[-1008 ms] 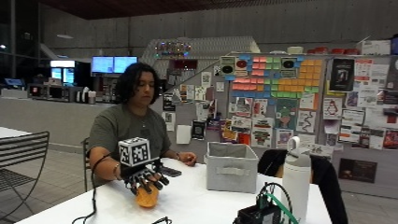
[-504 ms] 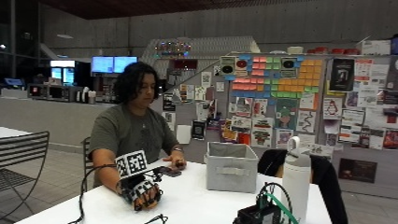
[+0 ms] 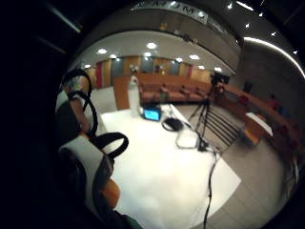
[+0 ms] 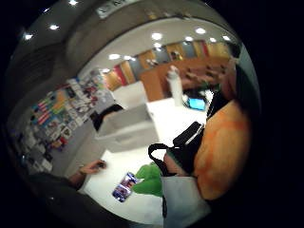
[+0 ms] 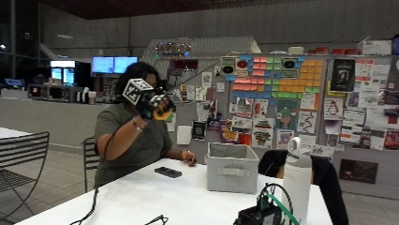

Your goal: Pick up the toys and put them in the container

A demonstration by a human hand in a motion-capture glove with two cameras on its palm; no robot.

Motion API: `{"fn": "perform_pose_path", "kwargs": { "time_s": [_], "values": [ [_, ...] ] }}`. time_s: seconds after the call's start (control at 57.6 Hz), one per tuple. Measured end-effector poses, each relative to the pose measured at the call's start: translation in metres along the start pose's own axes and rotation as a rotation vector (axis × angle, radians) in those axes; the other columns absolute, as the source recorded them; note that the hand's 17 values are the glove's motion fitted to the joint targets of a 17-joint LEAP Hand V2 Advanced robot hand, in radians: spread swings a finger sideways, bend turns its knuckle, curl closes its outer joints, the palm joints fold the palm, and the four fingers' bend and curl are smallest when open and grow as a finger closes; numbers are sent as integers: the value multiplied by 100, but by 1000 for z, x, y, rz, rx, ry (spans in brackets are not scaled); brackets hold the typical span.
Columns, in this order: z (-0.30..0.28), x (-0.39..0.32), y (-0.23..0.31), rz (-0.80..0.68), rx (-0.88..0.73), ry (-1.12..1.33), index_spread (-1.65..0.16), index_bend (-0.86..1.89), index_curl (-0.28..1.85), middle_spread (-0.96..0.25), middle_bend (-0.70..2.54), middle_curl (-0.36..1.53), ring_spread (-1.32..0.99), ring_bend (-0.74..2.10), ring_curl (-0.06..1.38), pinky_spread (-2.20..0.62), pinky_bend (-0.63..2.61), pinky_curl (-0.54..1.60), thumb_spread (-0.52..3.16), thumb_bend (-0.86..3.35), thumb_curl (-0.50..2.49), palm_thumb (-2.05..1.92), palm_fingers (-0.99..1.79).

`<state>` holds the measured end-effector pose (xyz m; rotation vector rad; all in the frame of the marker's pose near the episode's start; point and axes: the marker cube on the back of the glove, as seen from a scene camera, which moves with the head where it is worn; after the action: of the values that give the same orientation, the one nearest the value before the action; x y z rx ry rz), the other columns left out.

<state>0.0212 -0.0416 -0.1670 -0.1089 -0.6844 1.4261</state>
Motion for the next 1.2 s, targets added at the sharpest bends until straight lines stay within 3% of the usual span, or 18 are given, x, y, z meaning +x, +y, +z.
{"fn": "perform_pose_path", "kwargs": {
  "time_s": [0.139, 0.174, 0.191, 0.226, 0.278, 0.486, 0.591, 0.678, 0.764, 0.851, 0.921, 1.042, 1.129, 1.199],
  "values": [
    [6, -92, 6, -1407, 279, -103, -41, 56, 80, -44, 94, 80, -45, 118, 64, -42, 115, 47, 82, 12, 83, 54, 112],
    [9, -120, 3, -1637, 396, -97, -41, 56, 81, -44, 95, 81, -45, 119, 64, -42, 116, 48, 80, 12, 85, 54, 111],
    [11, -136, -1, -1680, 468, -79, -41, 56, 82, -44, 95, 81, -45, 119, 64, -42, 116, 48, 80, 11, 85, 54, 110],
    [20, -166, -7, -1696, 572, -31, -40, 57, 83, -44, 96, 83, -44, 120, 65, -42, 116, 48, 79, 11, 87, 54, 110],
    [35, -194, -9, -1756, 556, -4, -40, 58, 85, -43, 96, 84, -44, 120, 65, -42, 116, 49, 77, 11, 89, 54, 110],
    [70, -260, -69, -1481, 687, 221, -40, 55, 90, -42, 93, 87, -44, 117, 66, -42, 115, 49, 74, 7, 96, 53, 104],
    [81, -267, -72, -1470, 608, 161, -41, 53, 92, -41, 89, 88, -43, 112, 65, -42, 112, 48, 74, 5, 98, 52, 99],
    [88, -260, -83, -1667, 535, 245, -41, 49, 93, -40, 81, 86, -43, 106, 63, -41, 112, 47, 77, 4, 99, 51, 91],
    [82, -268, -97, -1454, 540, 212, -42, 44, 94, -40, 75, 85, -42, 104, 61, -42, 112, 45, 80, 3, 99, 51, 90],
    [81, -261, -88, -1487, 534, 223, -43, 39, 94, -40, 71, 84, -42, 102, 59, -42, 111, 43, 83, 2, 100, 51, 93],
    [73, -258, -92, -1401, 550, 232, -44, 37, 95, -40, 69, 84, -41, 99, 58, -41, 109, 42, 85, 1, 100, 52, 91],
    [55, -234, -92, -1511, 512, 224, -45, 34, 97, -40, 62, 83, -40, 89, 55, -36, 104, 40, 93, 1, 98, 52, 72],
    [42, -228, -86, -1358, 514, 163, -45, 36, 97, -38, 61, 80, -36, 78, 53, -24, 95, 38, 103, -5, 90, 42, 53],
    [31, -225, -89, -1336, 543, 149, -47, 45, 95, -33, 45, 75, -29, 64, 49, -15, 98, 38, 111, -8, 79, 25, 36]
  ]
}}
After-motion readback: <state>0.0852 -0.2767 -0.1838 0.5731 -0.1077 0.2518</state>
